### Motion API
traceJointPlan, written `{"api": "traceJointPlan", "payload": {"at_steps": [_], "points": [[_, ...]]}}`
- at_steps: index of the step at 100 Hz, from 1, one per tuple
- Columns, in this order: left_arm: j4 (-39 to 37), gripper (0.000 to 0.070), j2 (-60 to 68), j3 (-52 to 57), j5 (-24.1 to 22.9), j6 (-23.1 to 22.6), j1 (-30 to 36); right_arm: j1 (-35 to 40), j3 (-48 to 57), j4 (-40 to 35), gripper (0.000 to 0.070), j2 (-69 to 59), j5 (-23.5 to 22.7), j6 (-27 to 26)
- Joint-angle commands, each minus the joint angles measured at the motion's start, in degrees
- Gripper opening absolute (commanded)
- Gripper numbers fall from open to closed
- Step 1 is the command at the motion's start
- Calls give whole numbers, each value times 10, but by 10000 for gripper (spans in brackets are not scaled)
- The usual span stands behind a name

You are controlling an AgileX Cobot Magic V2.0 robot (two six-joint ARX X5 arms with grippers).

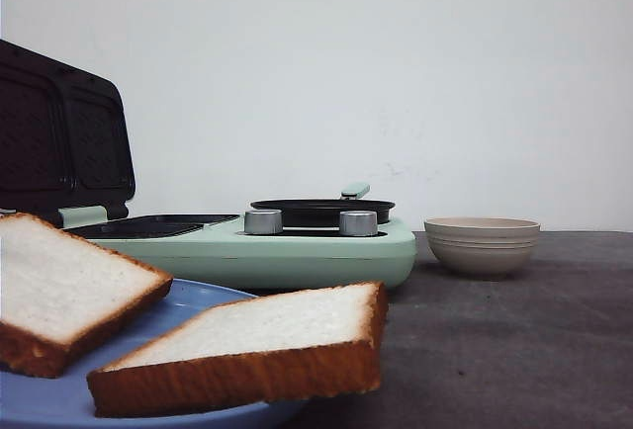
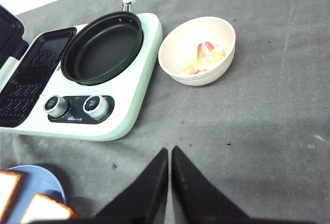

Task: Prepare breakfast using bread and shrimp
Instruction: 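Close the left gripper on the bread slice's crust edge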

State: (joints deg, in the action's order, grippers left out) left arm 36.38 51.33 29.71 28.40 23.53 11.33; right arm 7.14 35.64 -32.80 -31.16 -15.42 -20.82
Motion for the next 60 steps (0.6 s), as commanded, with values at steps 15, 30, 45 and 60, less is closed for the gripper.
{"api": "traceJointPlan", "payload": {"at_steps": [15, 30, 45, 60], "points": [[-2, 0, -17, 7, -3, 1, 1, 2, 10, 5, 4, -2, -2, 3], [-1, 0, -37, 7, -3, 2, 1, 2, 10, 5, 4, -2, -2, 3], [-3, 0, -52, 7, -4, 8, 1, 2, 10, 5, 4, -2, -2, 3], [-5, 0, -66, 7, -20, 7, 1, 2, 10, 5, 4, -2, -2, 3]]}}
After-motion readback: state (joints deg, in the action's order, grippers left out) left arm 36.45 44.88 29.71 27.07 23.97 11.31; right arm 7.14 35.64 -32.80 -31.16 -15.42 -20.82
